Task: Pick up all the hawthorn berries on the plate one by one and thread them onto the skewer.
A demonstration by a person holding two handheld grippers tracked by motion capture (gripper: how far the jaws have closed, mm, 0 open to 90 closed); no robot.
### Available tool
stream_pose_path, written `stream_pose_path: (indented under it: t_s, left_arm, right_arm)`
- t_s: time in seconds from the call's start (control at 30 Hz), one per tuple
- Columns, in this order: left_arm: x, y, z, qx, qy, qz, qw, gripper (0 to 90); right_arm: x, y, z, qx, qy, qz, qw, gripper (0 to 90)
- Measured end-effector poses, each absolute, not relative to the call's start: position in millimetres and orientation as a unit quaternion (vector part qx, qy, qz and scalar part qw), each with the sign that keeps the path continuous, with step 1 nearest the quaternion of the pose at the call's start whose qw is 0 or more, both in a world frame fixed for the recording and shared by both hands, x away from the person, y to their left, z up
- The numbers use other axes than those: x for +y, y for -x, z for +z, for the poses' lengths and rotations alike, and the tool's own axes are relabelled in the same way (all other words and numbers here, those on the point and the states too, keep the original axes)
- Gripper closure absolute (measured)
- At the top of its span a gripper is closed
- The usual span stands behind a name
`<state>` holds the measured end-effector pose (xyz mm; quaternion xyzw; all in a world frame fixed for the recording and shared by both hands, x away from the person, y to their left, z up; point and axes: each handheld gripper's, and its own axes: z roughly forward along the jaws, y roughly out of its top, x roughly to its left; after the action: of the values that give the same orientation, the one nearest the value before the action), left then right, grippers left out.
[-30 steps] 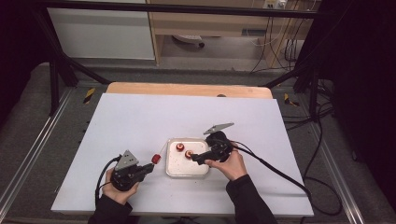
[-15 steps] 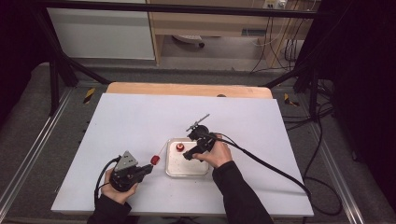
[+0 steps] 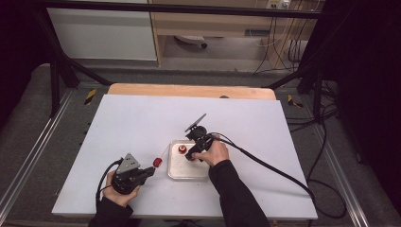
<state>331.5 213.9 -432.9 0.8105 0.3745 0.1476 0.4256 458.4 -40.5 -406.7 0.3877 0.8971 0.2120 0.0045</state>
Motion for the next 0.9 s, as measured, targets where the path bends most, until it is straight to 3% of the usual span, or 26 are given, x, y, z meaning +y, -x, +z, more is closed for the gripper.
stream_pose_path:
  t_s: [0.6, 0.9]
  left_arm:
    - [212.1, -331.2, -433.7, 0.372, -0.813, 0.148, 0.422, 88.4]
    - [212.2, -330.9, -433.5, 0.372, -0.813, 0.150, 0.422, 88.4]
  right_arm:
    - [-38.5, -463.2, -415.9, 0.887, -0.415, 0.200, -0.028, 59.9]
    - [-39.6, -462.6, -414.1, 0.883, -0.422, 0.202, -0.025, 60.5]
